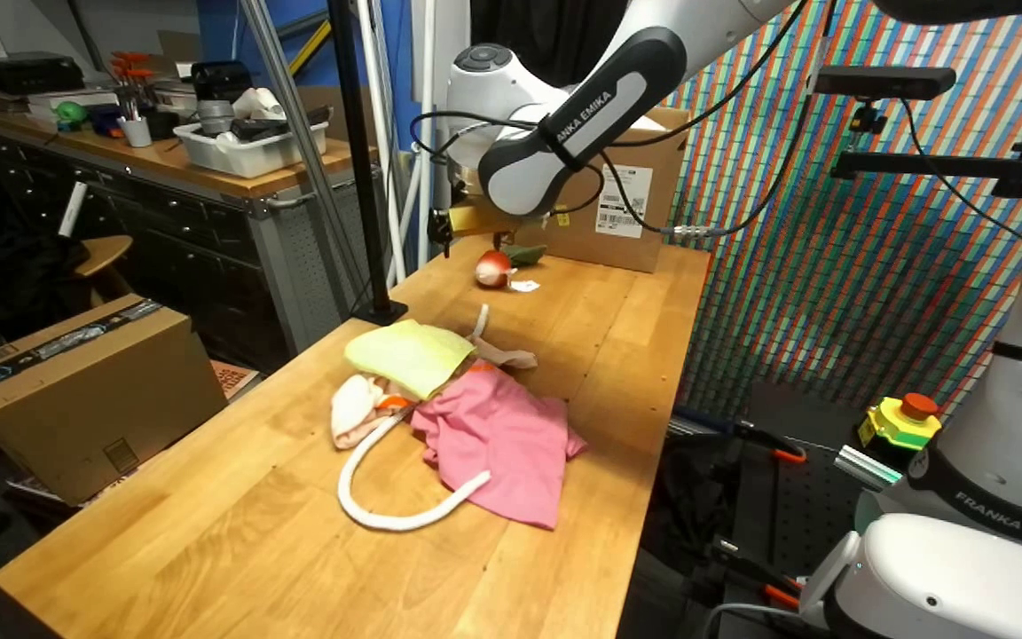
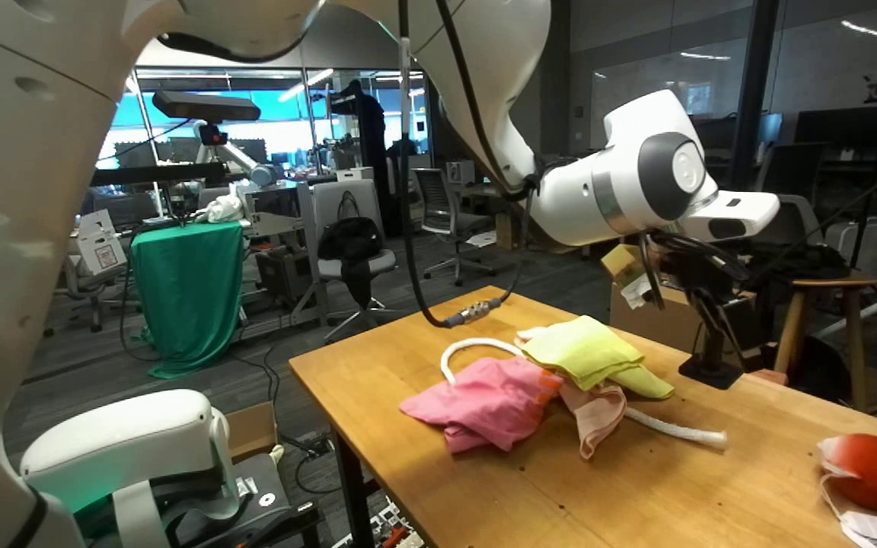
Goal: Move the radish toy, yellow towel and pink t-shirt to the right, move the peach t-shirt to the left
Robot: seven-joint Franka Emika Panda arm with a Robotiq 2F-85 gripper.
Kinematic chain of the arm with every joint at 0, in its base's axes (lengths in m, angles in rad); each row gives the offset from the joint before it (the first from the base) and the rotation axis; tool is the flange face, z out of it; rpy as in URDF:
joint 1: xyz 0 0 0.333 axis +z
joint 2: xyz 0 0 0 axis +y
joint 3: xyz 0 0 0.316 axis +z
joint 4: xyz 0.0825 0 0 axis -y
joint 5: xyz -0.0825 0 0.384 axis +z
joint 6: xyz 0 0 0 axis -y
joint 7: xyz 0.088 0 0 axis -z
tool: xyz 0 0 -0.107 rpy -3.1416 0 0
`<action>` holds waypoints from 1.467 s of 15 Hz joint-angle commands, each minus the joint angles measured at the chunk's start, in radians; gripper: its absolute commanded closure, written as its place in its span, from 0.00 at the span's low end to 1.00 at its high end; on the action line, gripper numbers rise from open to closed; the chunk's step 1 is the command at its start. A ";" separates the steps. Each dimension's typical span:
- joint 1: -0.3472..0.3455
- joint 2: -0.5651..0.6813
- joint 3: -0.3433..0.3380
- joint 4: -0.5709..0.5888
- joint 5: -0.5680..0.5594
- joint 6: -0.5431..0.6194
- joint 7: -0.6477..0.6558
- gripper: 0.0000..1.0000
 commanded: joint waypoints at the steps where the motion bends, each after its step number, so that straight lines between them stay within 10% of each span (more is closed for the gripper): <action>1: -0.014 -0.120 0.070 -0.166 0.110 0.042 -0.212 0.00; 11: 0.032 -0.169 0.181 -0.280 0.231 0.063 -0.668 0.00; 22: 0.085 -0.146 0.253 -0.280 0.321 0.075 -0.765 0.00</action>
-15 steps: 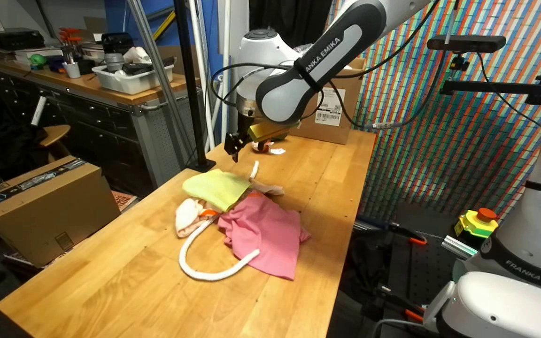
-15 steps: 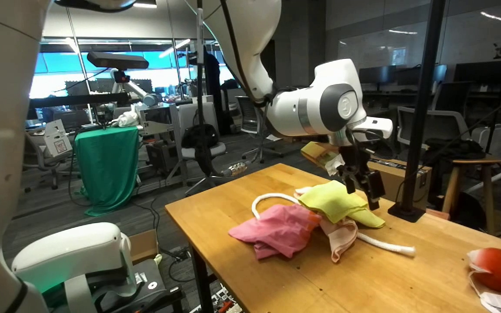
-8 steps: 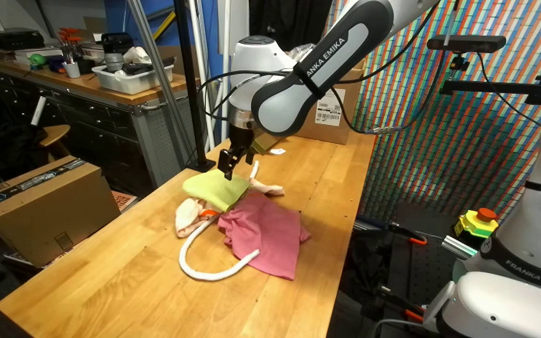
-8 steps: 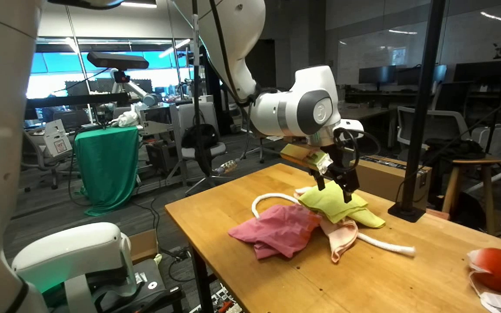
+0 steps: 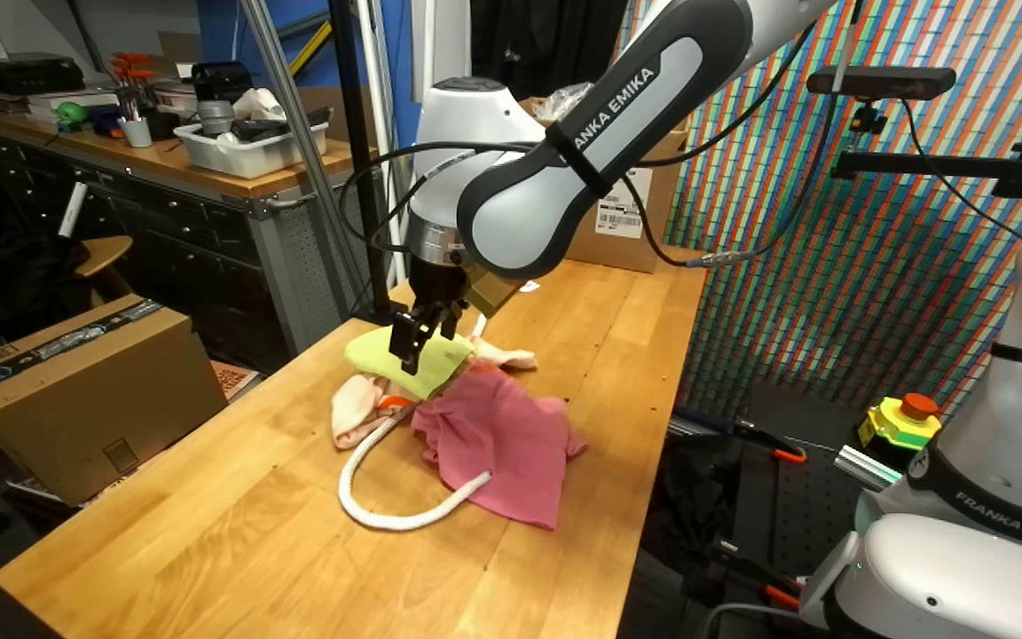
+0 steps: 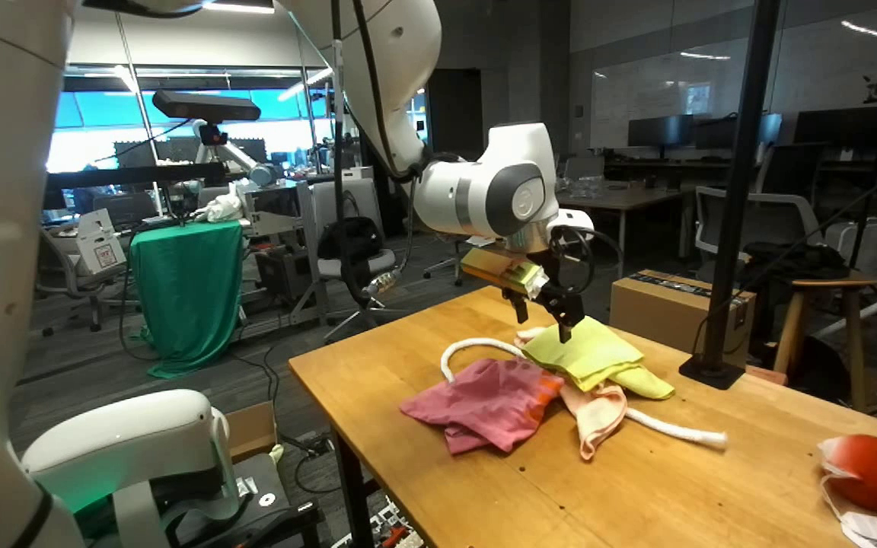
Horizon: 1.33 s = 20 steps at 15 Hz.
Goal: Move the radish toy, yellow towel and pink t-shirt to the right, move the peach t-shirt to the left
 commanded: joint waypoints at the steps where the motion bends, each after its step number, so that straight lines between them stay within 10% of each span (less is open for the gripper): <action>1: 0.023 -0.009 -0.006 -0.014 0.019 0.021 -0.014 0.00; 20: 0.252 0.059 -0.202 -0.002 -0.306 0.077 0.282 0.00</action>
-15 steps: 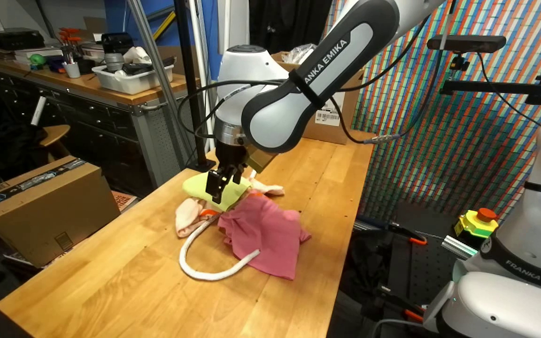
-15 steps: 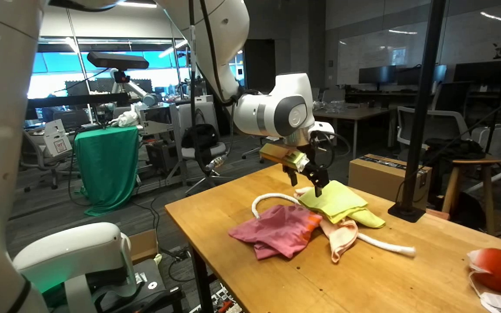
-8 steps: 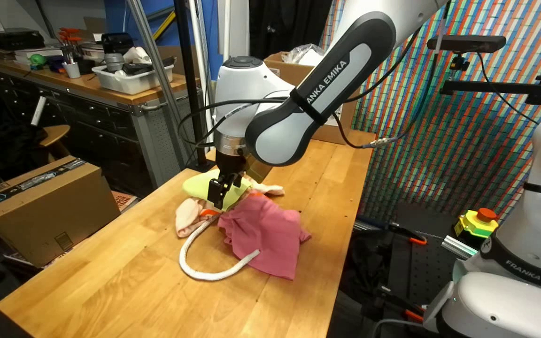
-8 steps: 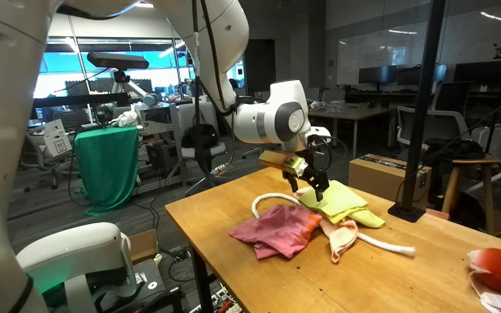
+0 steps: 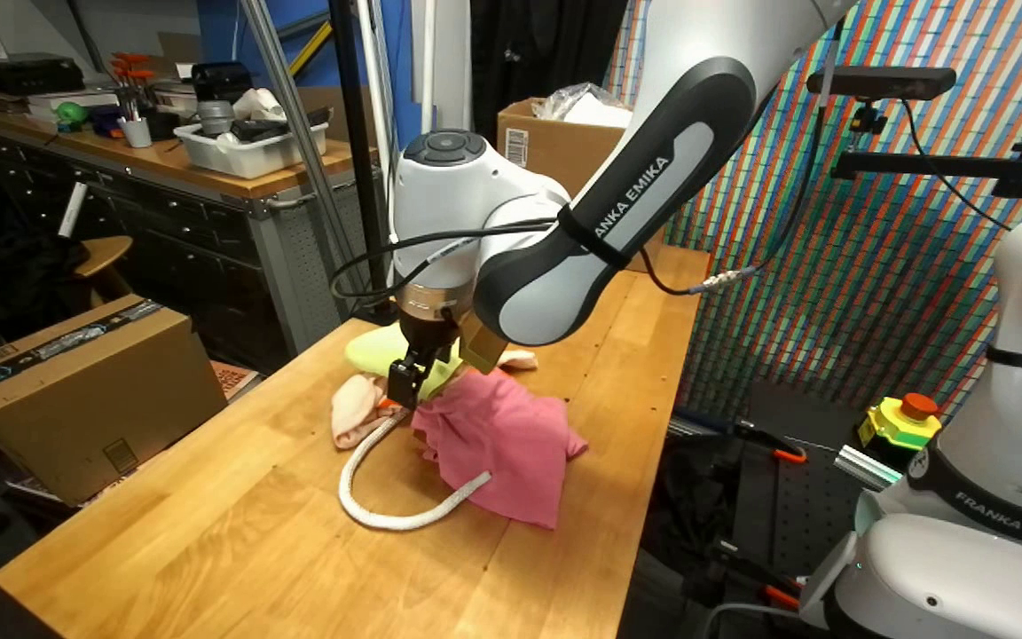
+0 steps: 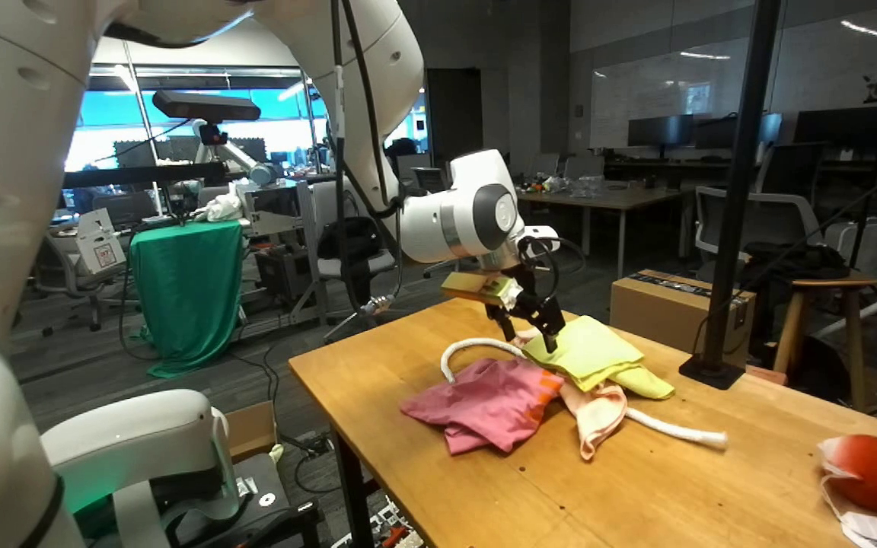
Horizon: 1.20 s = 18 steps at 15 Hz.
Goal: Move the radish toy, yellow towel and pink t-shirt to the right, move the peach t-shirt to the left
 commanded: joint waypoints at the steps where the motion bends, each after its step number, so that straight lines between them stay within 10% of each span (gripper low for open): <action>1: 0.043 0.004 -0.052 0.006 -0.071 0.031 0.077 0.00; 12: 0.060 0.051 -0.088 0.032 -0.101 0.044 0.132 0.00; 18: 0.064 0.045 -0.094 0.029 -0.099 0.054 0.133 0.56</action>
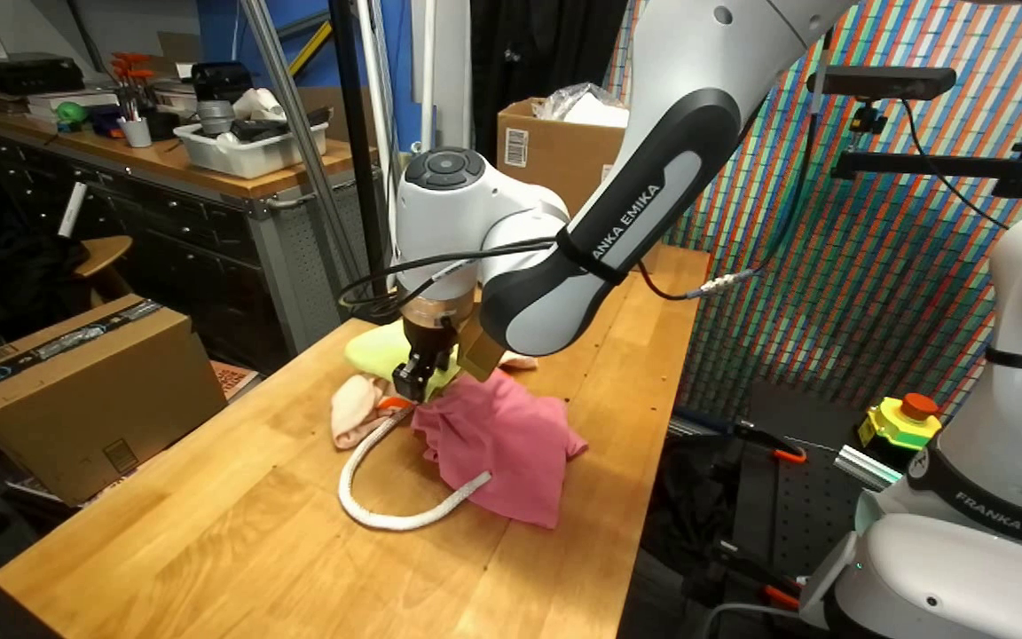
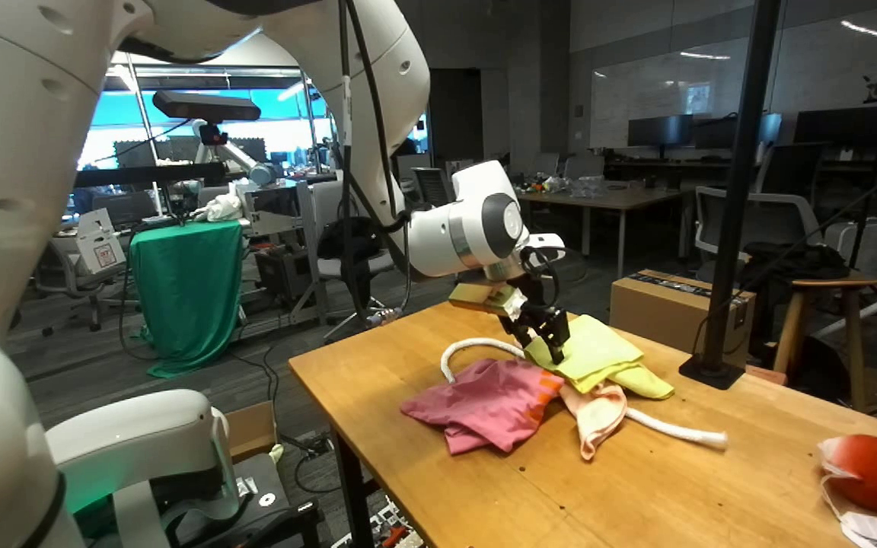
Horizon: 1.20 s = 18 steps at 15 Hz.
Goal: Move the radish toy, yellow towel and pink t-shirt to the right, move the peach t-shirt to the left
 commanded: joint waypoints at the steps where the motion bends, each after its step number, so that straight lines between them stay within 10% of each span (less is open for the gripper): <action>1: 0.019 0.002 -0.023 0.013 -0.021 0.029 0.027 0.65; 8: 0.037 -0.027 -0.053 -0.005 -0.034 0.060 0.055 0.98; 18: 0.116 -0.134 -0.236 -0.049 -0.180 0.187 0.309 0.93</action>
